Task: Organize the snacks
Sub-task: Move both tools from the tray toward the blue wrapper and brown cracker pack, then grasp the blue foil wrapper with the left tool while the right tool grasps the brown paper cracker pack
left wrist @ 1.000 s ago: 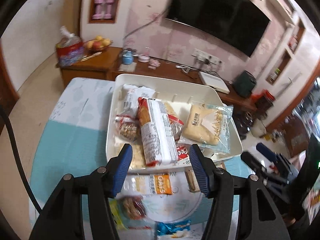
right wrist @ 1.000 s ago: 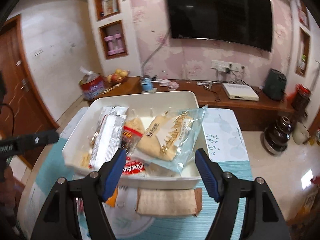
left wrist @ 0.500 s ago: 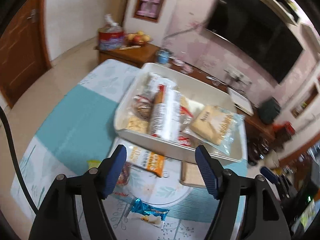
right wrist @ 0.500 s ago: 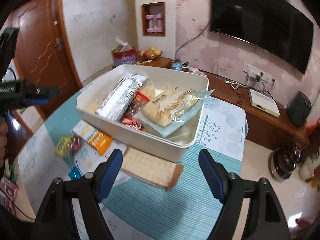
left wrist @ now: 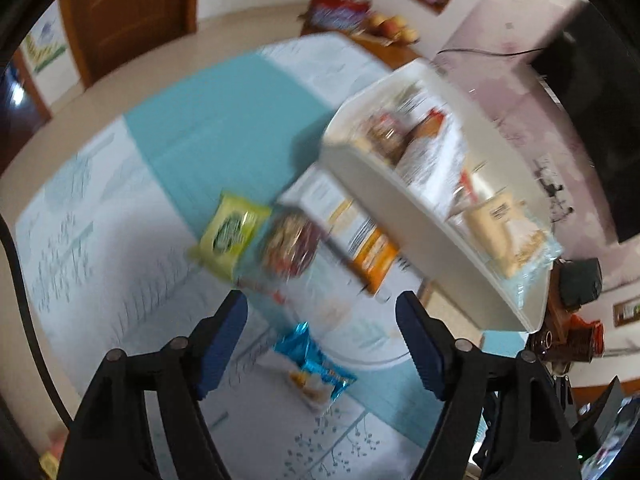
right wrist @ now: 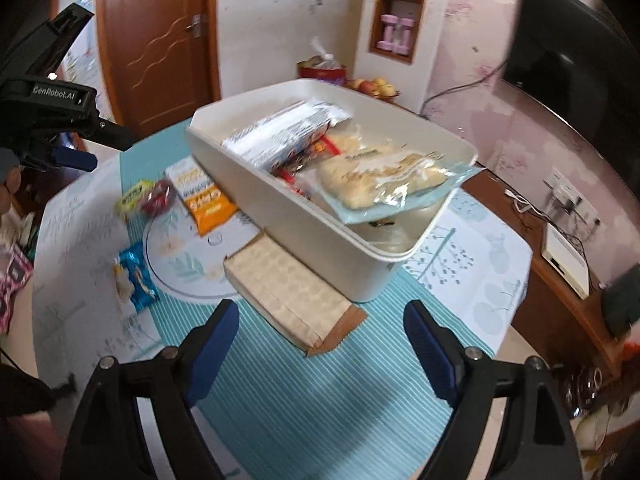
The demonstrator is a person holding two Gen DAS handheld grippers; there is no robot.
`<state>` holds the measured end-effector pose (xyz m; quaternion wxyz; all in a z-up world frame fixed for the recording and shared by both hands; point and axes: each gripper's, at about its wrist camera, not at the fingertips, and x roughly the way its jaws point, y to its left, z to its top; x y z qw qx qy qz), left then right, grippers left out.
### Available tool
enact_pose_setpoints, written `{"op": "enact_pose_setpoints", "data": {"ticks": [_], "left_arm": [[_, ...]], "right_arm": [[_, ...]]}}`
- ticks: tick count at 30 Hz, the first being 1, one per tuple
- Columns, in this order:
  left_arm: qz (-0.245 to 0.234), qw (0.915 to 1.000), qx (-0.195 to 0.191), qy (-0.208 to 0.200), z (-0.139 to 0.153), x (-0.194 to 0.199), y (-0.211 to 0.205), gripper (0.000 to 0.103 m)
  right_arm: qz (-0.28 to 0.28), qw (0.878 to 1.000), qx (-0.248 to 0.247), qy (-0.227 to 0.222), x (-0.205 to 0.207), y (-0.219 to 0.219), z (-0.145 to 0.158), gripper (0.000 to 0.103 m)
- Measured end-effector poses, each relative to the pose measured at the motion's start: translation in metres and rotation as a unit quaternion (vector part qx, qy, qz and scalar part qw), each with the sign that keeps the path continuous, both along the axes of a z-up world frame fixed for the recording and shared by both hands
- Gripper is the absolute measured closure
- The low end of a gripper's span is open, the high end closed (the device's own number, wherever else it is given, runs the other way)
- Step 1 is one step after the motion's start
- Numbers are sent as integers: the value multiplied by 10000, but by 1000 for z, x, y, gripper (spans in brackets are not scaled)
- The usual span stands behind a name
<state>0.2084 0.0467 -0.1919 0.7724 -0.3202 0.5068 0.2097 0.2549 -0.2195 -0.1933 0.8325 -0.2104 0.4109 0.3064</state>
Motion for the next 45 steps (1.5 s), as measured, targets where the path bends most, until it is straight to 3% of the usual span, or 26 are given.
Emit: {"op": "enact_pose_setpoints", "data": {"ticks": [4,10,17,28,37,45], "left_arm": [[428,9978,-327,392,-24,-10,-1,27],[1223,9873,-742,697,-49,-26,-4,27],[1343,9807,-1087,915,-69,-21,-13,27],[1471,9744,-1099,1294,-89,-14,-20,28],[1580,9709,-1037,1468,-100,-3,-24,44],[1640,9683,-1006,1594,-98,1,-34,62]], "right_arm": [[185,9997,59,149,9,0,-19,16],[338,9989,85,324,22,3,-39,15],[351,9980,161,500,30,4,-51,14],[328,9969,238,674,38,7,-68,14],[277,9970,224,690,40,13,-70,12],[135,9974,39,704,32,15,-69,18]]}}
